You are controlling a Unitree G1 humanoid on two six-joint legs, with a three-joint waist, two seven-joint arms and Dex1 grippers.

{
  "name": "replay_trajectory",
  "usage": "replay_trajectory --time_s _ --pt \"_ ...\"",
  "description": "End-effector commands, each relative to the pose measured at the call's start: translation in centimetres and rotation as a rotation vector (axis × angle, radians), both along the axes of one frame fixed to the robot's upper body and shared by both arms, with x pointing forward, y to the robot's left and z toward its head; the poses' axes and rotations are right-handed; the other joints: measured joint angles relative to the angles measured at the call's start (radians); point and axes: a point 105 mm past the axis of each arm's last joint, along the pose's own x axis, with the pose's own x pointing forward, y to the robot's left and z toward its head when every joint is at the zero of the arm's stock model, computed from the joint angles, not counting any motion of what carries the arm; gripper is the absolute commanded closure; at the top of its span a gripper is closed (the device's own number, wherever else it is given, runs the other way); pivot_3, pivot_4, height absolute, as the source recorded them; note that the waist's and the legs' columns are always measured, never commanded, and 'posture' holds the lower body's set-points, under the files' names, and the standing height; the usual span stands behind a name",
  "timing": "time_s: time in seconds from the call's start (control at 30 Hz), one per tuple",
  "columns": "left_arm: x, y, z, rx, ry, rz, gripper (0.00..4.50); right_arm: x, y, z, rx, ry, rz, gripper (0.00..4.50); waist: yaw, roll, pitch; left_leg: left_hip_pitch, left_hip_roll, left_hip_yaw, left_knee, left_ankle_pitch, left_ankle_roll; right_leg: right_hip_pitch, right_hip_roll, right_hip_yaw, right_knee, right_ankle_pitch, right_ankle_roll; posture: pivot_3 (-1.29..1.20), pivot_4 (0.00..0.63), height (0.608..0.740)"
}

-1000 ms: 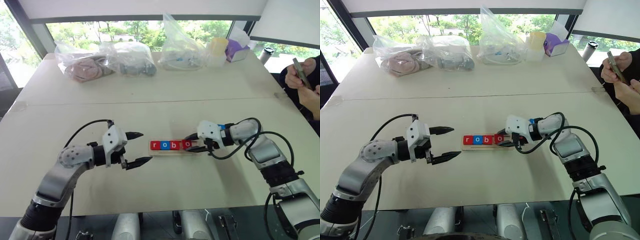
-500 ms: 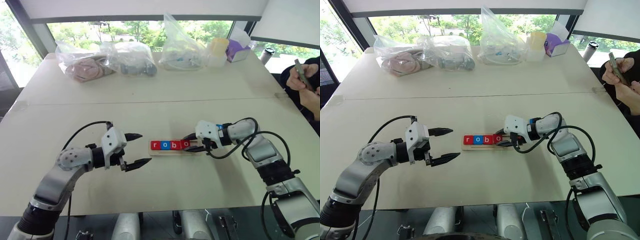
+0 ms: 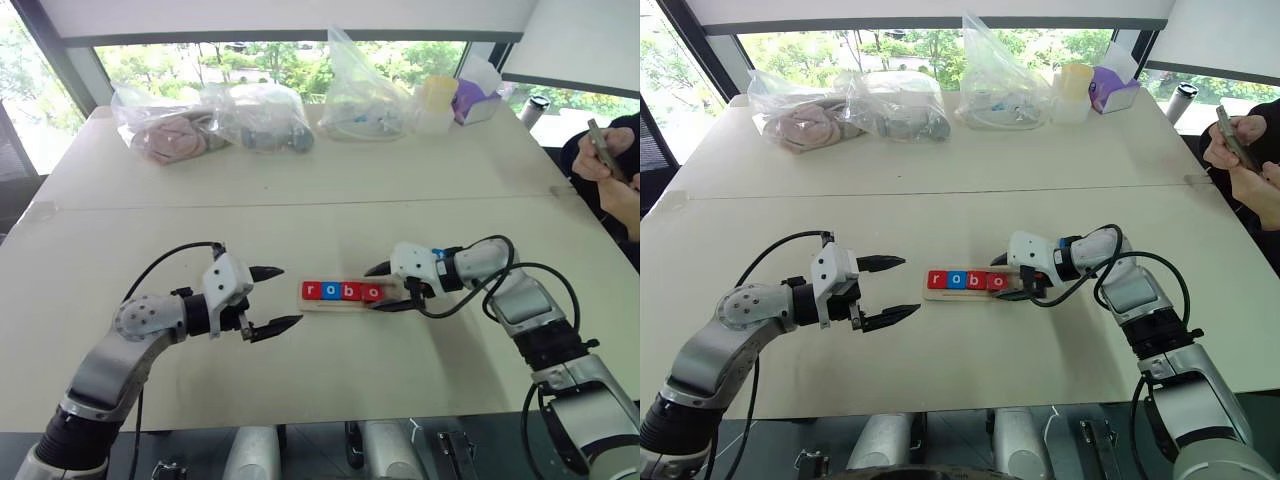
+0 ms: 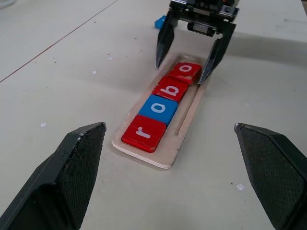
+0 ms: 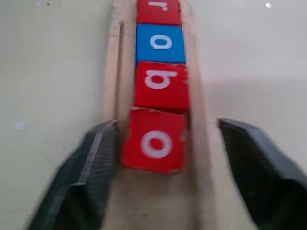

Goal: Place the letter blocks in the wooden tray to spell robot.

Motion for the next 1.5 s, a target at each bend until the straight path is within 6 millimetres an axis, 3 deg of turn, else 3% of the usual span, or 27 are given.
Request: replay_trajectory --time_s 0.03,0.2,0.77,0.9,1.0,1.17,1.27,1.4,1.5 --pt "-0.4 -0.4 1.0 -0.017 -0.041 -0.018 0.0 0.2 0.5 1.3 0.023 -0.038 0.019 0.04 0.0 0.0 0.0 0.0 0.0 0.0 0.0 0.0 0.0 0.0 0.0 0.0 0.0 0.0 0.0 0.0 0.15 0.74" --pt "-0.4 -0.5 1.0 -0.02 -0.038 -0.02 0.0 0.3 0.7 2.4 0.058 -0.061 0.001 0.04 0.0 0.0 0.0 0.0 0.0 0.0 0.0 0.0 0.0 0.0 0.0 0.0 0.0 0.0 0.0 0.0 0.15 0.74" --pt "-0.1 -1.0 1.0 -0.025 -0.043 -0.036 0.0 1.4 0.0 2.3 0.022 -0.12 -0.018 0.04 0.0 0.0 0.0 0.0 0.0 0.0 0.001 0.0 0.0 0.0 0.0 0.0 0.002 0.0 0.0 0.0 0.15 0.74" --pt "0.0 -1.0 1.0 -0.026 -0.045 -0.038 0.0 1.4 -0.7 2.8 0.008 -0.13 -0.023 0.04 0.0 0.0 0.0 0.0 0.0 0.0 0.001 0.0 0.0 0.0 0.0 0.0 0.002 0.0 0.0 0.0 0.15 0.74" --pt "0.1 -1.2 1.0 -0.028 -0.048 -0.042 0.0 1.3 -1.3 4.6 0.079 -0.111 -0.075 0.04 0.001 0.0 0.0 0.0 0.0 0.0 0.001 0.0 0.0 0.0 0.0 0.0 0.003 0.0 0.0 0.0 0.15 0.74" --pt "0.1 -1.2 0.9 -0.032 -0.05 -0.043 0.0 1.4 -3.4 7.4 0.228 -0.09 -0.269 0.04 0.002 0.0 0.0 0.0 0.0 0.0 0.002 0.0 0.0 0.0 0.0 0.0 0.004 0.0 0.0 0.0 0.15 0.74" --pt "0.1 -1.2 0.8 -0.034 -0.05 -0.043 0.0 2.1 -5.2 7.8 0.275 -0.122 -0.477 0.04 0.002 0.0 0.0 0.001 0.0 0.0 0.001 0.0 0.0 0.0 0.0 0.0 0.004 0.0 0.0 0.0 0.15 0.74" --pt "0.1 -1.4 0.6 -0.04 -0.047 -0.048 0.0 2.8 -7.7 6.2 0.279 -0.172 -0.847 0.04 0.001 0.0 0.0 0.001 0.0 0.0 0.001 0.0 0.0 0.0 0.0 0.0 0.004 0.0 0.0 0.0 0.15 0.74" --pt "0.2 -1.6 0.5 -0.042 -0.044 -0.06 0.0 2.1 -7.7 4.5 0.314 -0.135 -1.037 0.04 -0.001 0.0 0.0 0.001 0.0 0.0 0.001 0.0 0.0 -0.002 0.0 0.001 0.006 0.0 0.0 0.0 0.15 0.74"
